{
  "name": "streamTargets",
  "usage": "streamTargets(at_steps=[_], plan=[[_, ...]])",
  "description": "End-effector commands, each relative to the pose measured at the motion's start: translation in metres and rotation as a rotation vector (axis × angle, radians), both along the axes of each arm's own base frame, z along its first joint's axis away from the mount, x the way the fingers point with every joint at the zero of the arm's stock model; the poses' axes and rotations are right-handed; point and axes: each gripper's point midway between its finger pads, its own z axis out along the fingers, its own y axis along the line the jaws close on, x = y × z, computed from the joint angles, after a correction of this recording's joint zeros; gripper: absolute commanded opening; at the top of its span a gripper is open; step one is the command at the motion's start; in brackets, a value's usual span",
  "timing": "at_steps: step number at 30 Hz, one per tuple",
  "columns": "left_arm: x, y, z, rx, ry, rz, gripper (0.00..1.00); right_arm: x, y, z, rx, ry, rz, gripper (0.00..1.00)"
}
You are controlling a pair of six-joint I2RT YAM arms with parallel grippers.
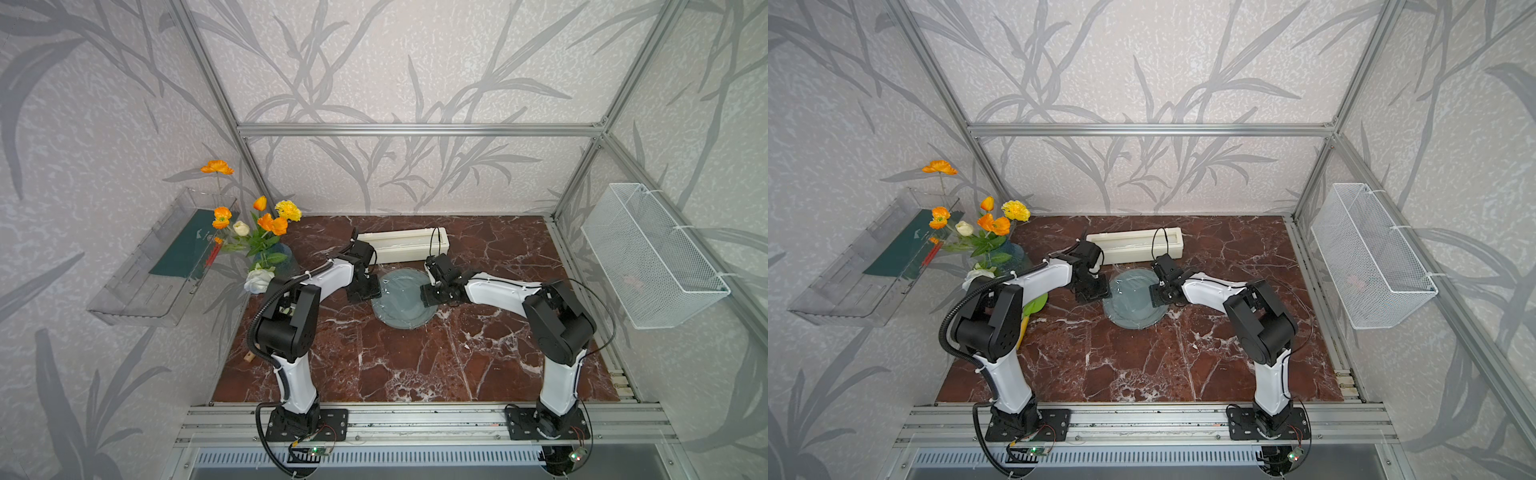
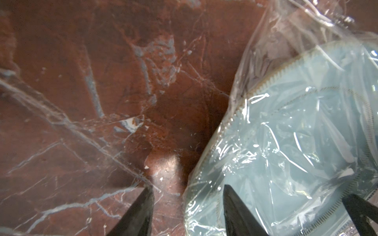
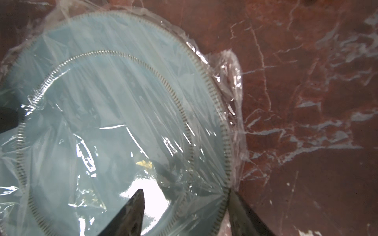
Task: Wrap the plate with plastic wrap
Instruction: Cover the plate with plastic wrap, then pick up the plate at the center of the board.
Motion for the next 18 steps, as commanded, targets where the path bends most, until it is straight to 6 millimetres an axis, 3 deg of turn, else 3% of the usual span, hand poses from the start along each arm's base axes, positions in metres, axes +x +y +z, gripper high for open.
streamTargets(at_steps=[1,10,14,18], plan=[[-0.005,-0.005,-0.008,-0.018,0.025,0.008,0.53,-0.010,0.008,-0.013,0.077,0.063,-0.005,0.61],[-0.022,-0.037,-0.020,-0.132,0.041,0.012,0.46,-0.025,0.036,-0.033,0.403,0.203,-0.105,0.55],[-0.030,-0.056,-0.020,-0.225,0.031,0.029,0.38,-0.016,0.048,-0.019,0.635,0.217,-0.151,0.52],[-0.036,-0.070,-0.018,-0.284,0.008,0.042,0.32,-0.011,0.058,-0.001,0.754,0.202,-0.138,0.50]])
